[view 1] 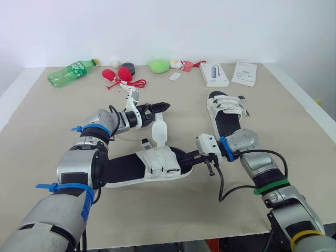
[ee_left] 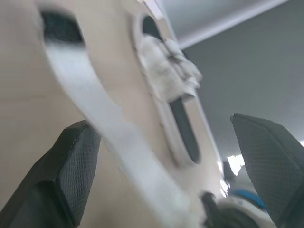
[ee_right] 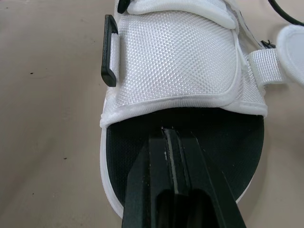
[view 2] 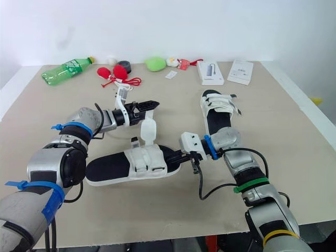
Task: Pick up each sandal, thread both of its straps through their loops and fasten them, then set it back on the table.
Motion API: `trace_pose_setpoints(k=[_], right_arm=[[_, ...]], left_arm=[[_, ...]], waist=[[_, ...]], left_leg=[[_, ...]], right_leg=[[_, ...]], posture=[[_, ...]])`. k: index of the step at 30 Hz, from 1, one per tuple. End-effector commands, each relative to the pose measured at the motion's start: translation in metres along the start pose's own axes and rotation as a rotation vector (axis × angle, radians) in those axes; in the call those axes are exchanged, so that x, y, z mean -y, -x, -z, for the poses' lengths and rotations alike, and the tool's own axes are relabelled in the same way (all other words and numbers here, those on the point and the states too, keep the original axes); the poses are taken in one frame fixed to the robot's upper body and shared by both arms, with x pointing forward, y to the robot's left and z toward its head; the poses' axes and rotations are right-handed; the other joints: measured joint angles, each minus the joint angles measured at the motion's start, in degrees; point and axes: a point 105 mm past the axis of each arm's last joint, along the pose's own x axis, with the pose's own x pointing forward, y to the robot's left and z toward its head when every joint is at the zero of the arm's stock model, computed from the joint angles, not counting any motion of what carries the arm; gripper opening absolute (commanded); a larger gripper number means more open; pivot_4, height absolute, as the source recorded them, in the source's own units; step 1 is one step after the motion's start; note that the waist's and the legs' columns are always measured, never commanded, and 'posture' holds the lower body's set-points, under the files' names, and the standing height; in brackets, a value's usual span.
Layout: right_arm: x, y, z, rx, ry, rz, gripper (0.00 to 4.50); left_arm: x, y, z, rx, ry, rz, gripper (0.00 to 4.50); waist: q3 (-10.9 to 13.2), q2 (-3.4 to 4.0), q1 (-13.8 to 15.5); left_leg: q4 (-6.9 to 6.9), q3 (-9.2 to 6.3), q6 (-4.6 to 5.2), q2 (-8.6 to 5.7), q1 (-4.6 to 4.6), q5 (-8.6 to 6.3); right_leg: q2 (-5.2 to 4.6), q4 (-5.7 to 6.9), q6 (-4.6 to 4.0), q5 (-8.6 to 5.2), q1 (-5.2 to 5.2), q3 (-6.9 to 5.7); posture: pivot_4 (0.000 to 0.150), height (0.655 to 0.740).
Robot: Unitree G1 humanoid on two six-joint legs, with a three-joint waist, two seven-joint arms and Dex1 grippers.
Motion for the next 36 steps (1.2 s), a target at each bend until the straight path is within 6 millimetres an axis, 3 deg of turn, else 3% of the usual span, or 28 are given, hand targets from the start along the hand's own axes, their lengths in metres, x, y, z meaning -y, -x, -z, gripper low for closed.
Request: trace_pose_setpoints(k=[1,2,3,4,6,7,9,12,16,20,23,26,30,36], right_arm=[[-0.004,0.005,0.011,-0.059,-0.024,0.003,0.00],[-0.003,0.005,0.011,-0.060,-0.024,0.004,0.00],[-0.003,0.005,0.011,-0.061,-0.023,0.005,0.00],[-0.003,0.005,0.011,-0.062,-0.023,0.006,0.00],[-0.003,0.006,0.011,-0.064,-0.024,0.008,0.00],[-0.003,0.006,0.011,-0.065,-0.024,0.008,0.00],[-0.003,0.006,0.011,-0.066,-0.024,0.007,0.00],[-0.003,0.006,0.011,-0.068,-0.024,0.005,0.00],[-0.002,0.006,0.011,-0.069,-0.022,0.004,0.00],[-0.002,0.007,0.011,-0.068,-0.023,0.007,0.00],[-0.003,0.009,0.012,-0.072,-0.026,0.007,0.00],[-0.003,0.009,0.013,-0.076,-0.026,0.002,0.00],[-0.003,0.007,0.014,-0.077,-0.023,-0.005,0.00],[0.000,0.003,0.014,-0.072,-0.015,-0.013,0.00]], left_arm=[[0.002,-0.003,-0.009,0.049,-0.053,-0.012,4.41],[0.003,-0.004,-0.009,0.046,-0.061,-0.001,4.41],[0.005,-0.005,-0.007,0.033,-0.081,0.015,3.88],[0.007,-0.007,-0.005,0.020,-0.104,0.027,3.65],[0.012,-0.009,-0.003,0.005,-0.138,0.056,2.52],[0.014,-0.009,-0.004,0.011,-0.146,0.067,2.28],[0.017,-0.010,-0.007,0.019,-0.179,0.083,1.22],[0.023,-0.011,-0.008,0.001,-0.271,0.106,0.03],[0.038,-0.008,-0.015,-0.017,-0.657,0.182,0.03],[0.065,0.004,-0.006,-0.054,-1.273,0.302,0.03],[0.083,0.027,0.024,-0.122,-1.848,0.454,0.03],[0.082,0.054,0.060,-0.209,-2.243,0.654,0.03],[0.073,0.073,0.084,-0.261,-2.423,0.814,0.03],[0.078,0.068,0.089,-0.204,-2.453,0.825,0.03]], waist=[[0.0,0.00,0.0],[0.0,0.00,0.0],[0.0,0.00,0.0],[0.0,0.00,0.0],[0.0,0.00,0.0],[0.0,0.00,0.0],[0.0,0.00,0.0],[0.0,0.00,0.0],[0.0,0.00,0.0],[0.0,0.01,0.0],[0.0,0.02,0.0],[0.0,0.02,0.3],[0.0,0.03,0.4],[0.0,0.03,0.3]], left_leg=[[0.00,-0.01,-0.01,-0.01,0.00,0.01],[0.00,-0.03,-0.02,-0.01,-0.02,0.02],[0.00,-0.04,-0.04,-0.03,-0.02,0.02],[0.00,-0.04,-0.04,-0.03,-0.02,0.02],[0.00,-0.07,-0.06,-0.04,-0.02,0.03],[0.00,-0.07,-0.06,-0.04,-0.02,0.04],[0.00,-0.09,-0.07,-0.05,-0.04,0.04],[-0.01,-0.11,-0.07,-0.05,-0.03,0.04],[-0.01,-0.12,-0.09,-0.05,-0.06,0.05],[-0.05,-0.11,-0.12,-0.05,-0.04,0.07],[-0.13,-0.08,-0.13,-0.04,0.00,0.08],[-0.20,-0.06,-0.14,-0.03,0.03,0.09],[-0.11,0.01,-0.05,-0.03,0.05,0.14],[0.06,0.13,0.13,-0.04,0.04,0.26]], right_leg=[[0.00,0.00,0.00,0.00,0.00,-0.01],[0.00,0.00,0.00,0.00,0.00,-0.02],[0.00,0.00,0.00,0.00,0.01,-0.02],[-0.01,0.00,0.00,0.00,0.01,-0.03],[-0.01,0.00,0.00,0.00,0.01,-0.04],[-0.01,0.00,0.00,0.00,0.02,-0.05],[-0.01,0.00,0.00,0.00,0.02,-0.05],[-0.01,0.00,0.00,0.00,0.02,-0.06],[-0.01,0.00,0.00,0.00,0.01,-0.07],[-0.02,0.00,-0.01,0.01,0.02,-0.06],[-0.02,0.00,-0.04,0.02,0.01,0.00],[-0.03,-0.01,-0.10,0.01,0.03,0.02],[-0.08,-0.02,-0.32,-0.08,0.08,0.04],[-0.08,-0.01,-0.36,0.04,0.09,0.17]], posture=[[0.150,0.7400],[0.150,0.7400],[0.150,0.7400],[0.150,0.7400],[0.150,0.7400],[0.150,0.7400],[0.150,0.7400],[0.150,0.7400],[0.150,0.7400],[0.150,0.7400],[0.150,0.7400],[0.150,0.7400],[0.150,0.7400],[0.150,0.7400]])
